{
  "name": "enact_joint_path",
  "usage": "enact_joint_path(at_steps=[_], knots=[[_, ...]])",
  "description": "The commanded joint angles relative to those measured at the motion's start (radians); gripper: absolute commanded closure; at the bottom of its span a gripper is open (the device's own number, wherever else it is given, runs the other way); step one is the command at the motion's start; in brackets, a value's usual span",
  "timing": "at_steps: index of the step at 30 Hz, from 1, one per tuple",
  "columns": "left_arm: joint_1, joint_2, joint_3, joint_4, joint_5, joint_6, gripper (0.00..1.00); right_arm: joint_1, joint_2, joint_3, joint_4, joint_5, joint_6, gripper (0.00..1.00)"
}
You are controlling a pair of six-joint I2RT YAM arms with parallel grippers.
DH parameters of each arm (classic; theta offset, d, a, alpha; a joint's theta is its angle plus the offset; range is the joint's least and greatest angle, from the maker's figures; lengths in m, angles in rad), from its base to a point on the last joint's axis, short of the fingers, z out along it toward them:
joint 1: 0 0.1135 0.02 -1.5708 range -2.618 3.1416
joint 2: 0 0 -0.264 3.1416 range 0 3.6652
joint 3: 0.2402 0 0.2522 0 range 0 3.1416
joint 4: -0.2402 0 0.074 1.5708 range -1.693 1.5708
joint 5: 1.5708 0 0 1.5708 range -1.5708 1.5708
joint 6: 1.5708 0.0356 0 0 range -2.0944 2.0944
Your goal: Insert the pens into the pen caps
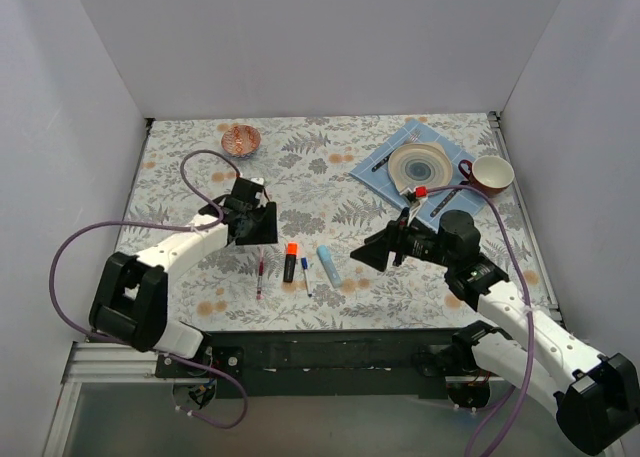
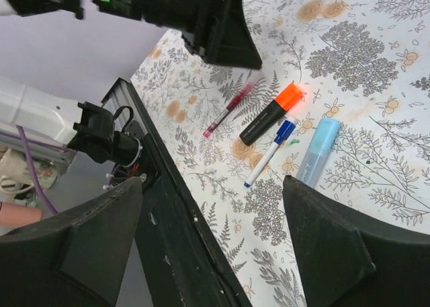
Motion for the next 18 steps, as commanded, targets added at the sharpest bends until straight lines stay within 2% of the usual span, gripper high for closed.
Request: enact_joint_path(at_steps=[1,3,4,8,11,18], knots=[[0.005,-0.202,0.105,0.055,0.095,0.044,0.39,-0.001,-0.003,0.119,-0.133,0.055,-0.039,0.08],[0.005,-0.266,0.105,0.119,0.167,0.047,0.26,-0.003,0.008,0.162,-0.237,0.107,-0.057,0.06],[0.005,-0.329,0.096,0.145,0.25,0.049,0.02,-0.001,0.011,0.199,-0.253,0.117,-0.065,0.04],[0.005,-0.464,0.041,0.277,0.446,0.041,0.02,-0.003,0.009,0.266,-0.378,0.224,-0.085,0.02],[0.005,-0.57,-0.024,0.354,0.534,0.026,0.02,-0.001,-0.011,0.317,-0.443,0.322,-0.092,0.02],[0.005,-0.797,-0.237,0.542,0.559,-0.017,0.02,-0.001,-0.064,0.339,-0.454,0.456,-0.108,0.02]])
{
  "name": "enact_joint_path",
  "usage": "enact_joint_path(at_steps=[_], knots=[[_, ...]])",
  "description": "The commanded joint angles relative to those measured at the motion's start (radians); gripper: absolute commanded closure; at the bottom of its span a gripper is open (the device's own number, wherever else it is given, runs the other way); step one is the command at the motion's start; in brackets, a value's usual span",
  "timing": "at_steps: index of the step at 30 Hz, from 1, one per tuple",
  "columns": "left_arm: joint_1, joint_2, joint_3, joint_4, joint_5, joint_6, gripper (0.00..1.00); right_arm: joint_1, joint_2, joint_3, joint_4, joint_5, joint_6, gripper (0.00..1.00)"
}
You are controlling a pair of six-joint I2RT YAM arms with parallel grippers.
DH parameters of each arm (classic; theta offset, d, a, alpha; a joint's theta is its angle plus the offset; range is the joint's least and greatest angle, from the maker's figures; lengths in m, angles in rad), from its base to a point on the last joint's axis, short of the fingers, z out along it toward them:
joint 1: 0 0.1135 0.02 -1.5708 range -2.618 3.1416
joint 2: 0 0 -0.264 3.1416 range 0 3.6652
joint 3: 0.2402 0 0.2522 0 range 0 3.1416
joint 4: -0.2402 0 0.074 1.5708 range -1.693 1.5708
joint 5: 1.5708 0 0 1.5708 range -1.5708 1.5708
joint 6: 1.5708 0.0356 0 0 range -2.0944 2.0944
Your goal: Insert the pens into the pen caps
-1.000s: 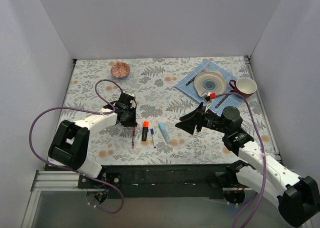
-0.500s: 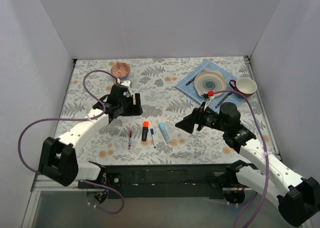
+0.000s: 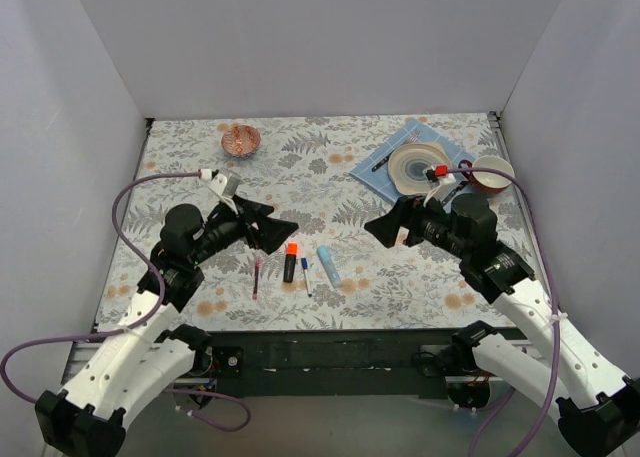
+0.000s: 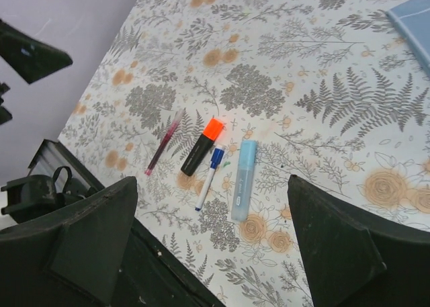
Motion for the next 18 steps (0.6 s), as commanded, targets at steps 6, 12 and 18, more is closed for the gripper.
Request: enact_joint_path(at_steps=[6,12,18], knots=[[0.003,-0.13,-0.122,0.099,0.034,-0.001,0.02,-0.001,-0.035,0.06,-0.008,0.141,-0.026,0.02],[0.003,-0.087,-0.099,0.083,0.049,0.007,0.02,-0.003,-0.034,0.049,0.012,0.141,-0.013,0.02],[0.003,-0.084,-0.098,0.089,0.067,-0.001,0.02,-0.003,-0.042,0.035,0.046,0.145,-0.012,0.02]])
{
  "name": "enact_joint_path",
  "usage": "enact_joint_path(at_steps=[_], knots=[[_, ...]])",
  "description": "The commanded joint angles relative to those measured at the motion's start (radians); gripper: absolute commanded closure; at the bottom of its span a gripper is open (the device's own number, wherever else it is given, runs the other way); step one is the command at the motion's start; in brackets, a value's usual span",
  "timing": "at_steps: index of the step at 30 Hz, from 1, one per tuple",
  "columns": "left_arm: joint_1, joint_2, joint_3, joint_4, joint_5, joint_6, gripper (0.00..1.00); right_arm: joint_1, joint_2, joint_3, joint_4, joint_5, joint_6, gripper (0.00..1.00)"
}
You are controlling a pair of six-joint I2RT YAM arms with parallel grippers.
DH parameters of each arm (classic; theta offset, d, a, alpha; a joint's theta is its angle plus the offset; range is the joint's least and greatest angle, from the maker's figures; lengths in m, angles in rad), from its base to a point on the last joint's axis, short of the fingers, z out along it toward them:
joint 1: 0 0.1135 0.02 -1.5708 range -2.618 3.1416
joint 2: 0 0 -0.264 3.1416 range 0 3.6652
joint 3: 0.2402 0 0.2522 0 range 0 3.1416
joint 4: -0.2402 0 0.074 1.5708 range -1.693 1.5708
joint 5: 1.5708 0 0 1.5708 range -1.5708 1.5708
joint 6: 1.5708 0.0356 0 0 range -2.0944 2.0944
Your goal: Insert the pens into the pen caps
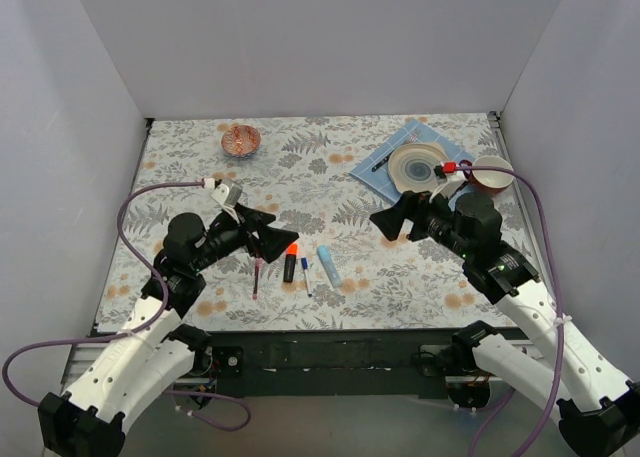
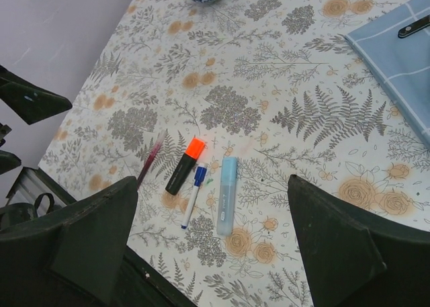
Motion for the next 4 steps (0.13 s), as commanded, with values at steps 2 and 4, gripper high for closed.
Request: enact_joint_path(at_steps=[2,4], knots=[[0.003,-0.014,0.032,0.019,0.023,0.004,0.02,-0.001,-0.015,-0.001,0.088,-0.002,0.0,0.02],[0.003,-0.017,0.027,0.022,0.022,0.001,0.02,-0.003,-0.023,-0.009,0.101,-0.01,-0.001,0.02]])
